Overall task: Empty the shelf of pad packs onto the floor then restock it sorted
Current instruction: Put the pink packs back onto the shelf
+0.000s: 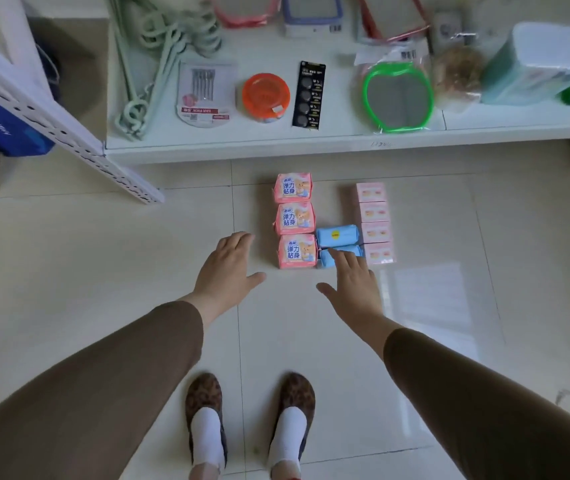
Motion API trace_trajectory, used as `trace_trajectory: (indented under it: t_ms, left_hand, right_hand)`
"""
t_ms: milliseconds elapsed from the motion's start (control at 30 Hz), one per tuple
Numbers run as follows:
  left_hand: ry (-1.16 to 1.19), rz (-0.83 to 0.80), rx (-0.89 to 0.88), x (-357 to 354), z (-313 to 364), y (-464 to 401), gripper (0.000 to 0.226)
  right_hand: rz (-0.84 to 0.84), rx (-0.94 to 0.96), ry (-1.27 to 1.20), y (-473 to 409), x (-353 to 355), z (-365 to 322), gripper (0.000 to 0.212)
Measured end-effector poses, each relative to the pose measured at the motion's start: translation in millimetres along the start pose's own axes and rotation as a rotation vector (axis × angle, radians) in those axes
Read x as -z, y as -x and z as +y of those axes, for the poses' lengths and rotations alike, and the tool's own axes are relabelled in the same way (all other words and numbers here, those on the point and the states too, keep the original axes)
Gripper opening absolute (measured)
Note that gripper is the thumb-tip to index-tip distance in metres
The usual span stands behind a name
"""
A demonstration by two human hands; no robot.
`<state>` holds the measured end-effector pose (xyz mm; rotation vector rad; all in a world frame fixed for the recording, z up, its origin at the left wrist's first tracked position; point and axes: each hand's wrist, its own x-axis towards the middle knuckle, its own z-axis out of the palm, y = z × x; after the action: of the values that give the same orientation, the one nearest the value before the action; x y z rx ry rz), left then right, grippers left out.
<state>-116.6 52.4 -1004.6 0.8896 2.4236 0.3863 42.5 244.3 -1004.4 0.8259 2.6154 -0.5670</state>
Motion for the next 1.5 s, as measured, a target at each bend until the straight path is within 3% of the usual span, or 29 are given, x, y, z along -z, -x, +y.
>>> trace_trajectory:
  t_ms: [400, 733, 1033, 1333, 1500]
  left_hand:
    - [-0.028, -0.003, -0.153, -110.6, -38.3, -125.9, 0.071]
    - [-0.155, 0.003, -0.264, -139.9, -40.4, -197.0, 0.067]
    - [-0.226, 0.001, -0.306, -151.4, -41.7, -208.6, 0.061]
    - [-0.167, 0.020, -0.355, -156.7, -70.6, -192.8, 0.071]
    - [-0.198, 0.007, -0.320, -160.1, -92.4, -187.3, 0.080]
  right_hand:
    - [0.044, 0.107, 0.183, -116.0, -103.6, 40.3, 0.082]
    - [0.254, 0.238, 0.236, -150.4, -144.6, 51.5, 0.076]
    - [0.212, 0.369, 0.305, -145.6, -157.8, 53.8, 0.089]
    - [0.166, 0.462, 0.290, -123.5, -181.0, 51.6, 0.092]
    - [0.054, 0.492, 0.251, -109.2, -195.6, 55.1, 0.099]
